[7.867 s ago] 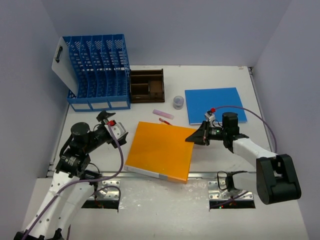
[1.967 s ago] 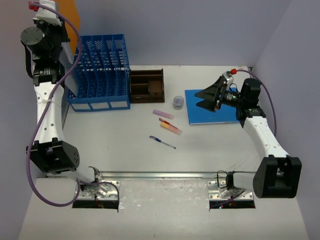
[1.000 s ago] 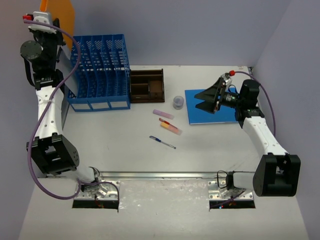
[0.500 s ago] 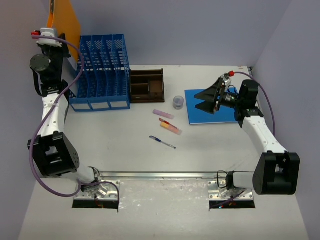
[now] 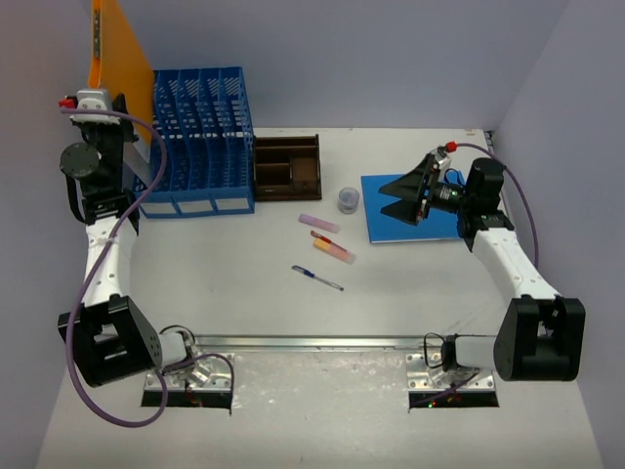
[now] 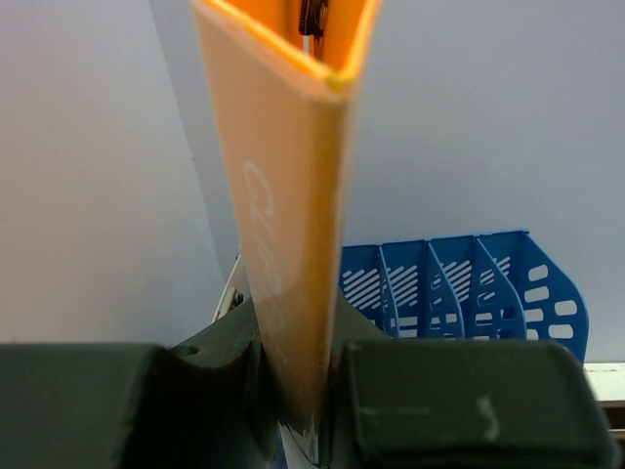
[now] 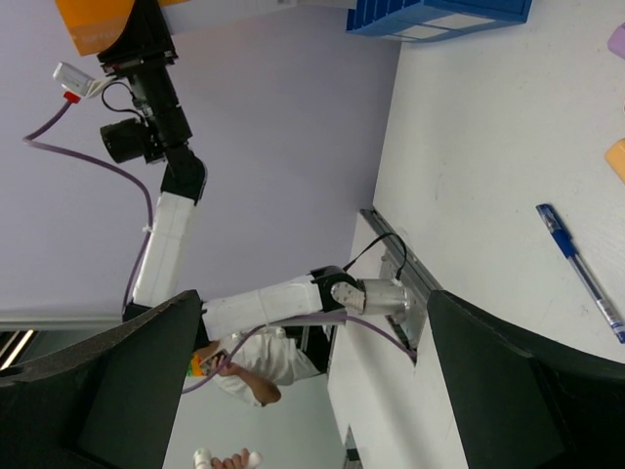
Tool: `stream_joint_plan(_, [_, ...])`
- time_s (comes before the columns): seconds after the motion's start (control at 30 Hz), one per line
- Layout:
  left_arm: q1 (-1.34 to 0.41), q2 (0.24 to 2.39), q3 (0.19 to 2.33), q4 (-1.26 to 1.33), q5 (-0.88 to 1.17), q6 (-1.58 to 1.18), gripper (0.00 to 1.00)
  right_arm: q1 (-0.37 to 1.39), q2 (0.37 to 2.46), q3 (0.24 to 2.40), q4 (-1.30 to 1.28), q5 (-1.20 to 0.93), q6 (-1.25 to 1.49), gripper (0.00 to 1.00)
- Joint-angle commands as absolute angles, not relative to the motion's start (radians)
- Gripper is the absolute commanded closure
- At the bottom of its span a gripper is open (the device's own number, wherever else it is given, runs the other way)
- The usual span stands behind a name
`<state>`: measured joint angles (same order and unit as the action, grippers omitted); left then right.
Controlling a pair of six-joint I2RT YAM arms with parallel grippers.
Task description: Organize the desk
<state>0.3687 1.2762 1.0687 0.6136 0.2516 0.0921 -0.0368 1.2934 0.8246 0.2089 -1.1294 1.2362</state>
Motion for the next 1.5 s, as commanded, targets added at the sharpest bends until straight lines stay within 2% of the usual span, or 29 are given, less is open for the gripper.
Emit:
stream_joint_plan(0.0, [0.391,1.236,1.042,0.699,0.247,0.080,1.00,-0.040,1.264,0.825,0.265,-1.141,1.244,0.01])
stream_joint_plan(0.63, [0.400,1.302,0.997,0.693,0.314,0.097,1.00,-0.040,1.278,0.828,0.249,-1.140,1.232,0.01])
stream_joint_plan(1.2, [0.400,1.463,1.077,0.669,0.328,0.075,1.00,-0.040,1.301,0.831,0.232,-1.141,1.213,0.01])
stream_joint_plan(1.37, [0.400,1.508,1.130,0.582,0.301,0.084,1.00,-0.038,1.305,0.842,0.207,-1.141,1.190,0.01])
stream_joint_plan(1.43, [0.400,1.512,1.144,0.562,0.298,0.084,0.98,-0.040,1.305,0.847,0.195,-1.138,1.169,0.01])
stream_joint_plan(1.47, [0.400,1.517,1.149,0.554,0.298,0.086,0.94,-0.040,1.308,0.853,0.175,-1.135,1.154,0.01])
